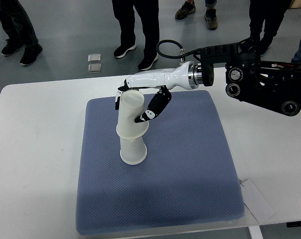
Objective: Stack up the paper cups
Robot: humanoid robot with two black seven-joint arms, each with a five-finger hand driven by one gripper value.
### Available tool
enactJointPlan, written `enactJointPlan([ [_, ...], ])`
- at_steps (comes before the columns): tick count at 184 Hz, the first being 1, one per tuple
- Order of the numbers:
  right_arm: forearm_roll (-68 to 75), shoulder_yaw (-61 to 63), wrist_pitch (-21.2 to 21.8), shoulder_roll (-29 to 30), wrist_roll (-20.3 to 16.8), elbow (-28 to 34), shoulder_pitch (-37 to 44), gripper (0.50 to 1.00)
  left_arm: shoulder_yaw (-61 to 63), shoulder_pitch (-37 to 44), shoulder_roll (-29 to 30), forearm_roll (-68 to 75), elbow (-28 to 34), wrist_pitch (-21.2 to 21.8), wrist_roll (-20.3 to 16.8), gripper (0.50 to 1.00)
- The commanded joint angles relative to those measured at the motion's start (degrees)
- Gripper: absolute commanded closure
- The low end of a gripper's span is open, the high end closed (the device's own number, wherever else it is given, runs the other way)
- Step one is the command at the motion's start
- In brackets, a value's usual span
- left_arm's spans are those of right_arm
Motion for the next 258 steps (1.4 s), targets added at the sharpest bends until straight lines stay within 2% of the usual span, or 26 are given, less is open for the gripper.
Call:
enactJointPlan([
  [1, 0.1, -0.7, 0.0, 0.1, 0.0, 0.1, -0.1, 1.000, 0.0, 0.0, 0.0, 0.0, 0.0, 0.0, 0.0, 0.500],
  [251, -0.5, -1.9, -2.7, 3.8, -2.3, -1.2, -2.1, 1.000, 0.0, 0.0, 0.0, 0.0, 0.0, 0.0, 0.1, 0.500],
  [253, -0.5, -1.9, -2.7, 3.9, -2.3, -1.2, -2.2, 0.998, 0.0, 0.0, 0.0, 0.0, 0.0, 0.0, 0.1, 0.500],
  [258, -0.5, -1.9, -2.7, 4.1, -2.3, -1.3, -2.5, 0.943, 0.0, 0.0, 0.0, 0.0, 0.0, 0.0, 0.1, 0.500],
])
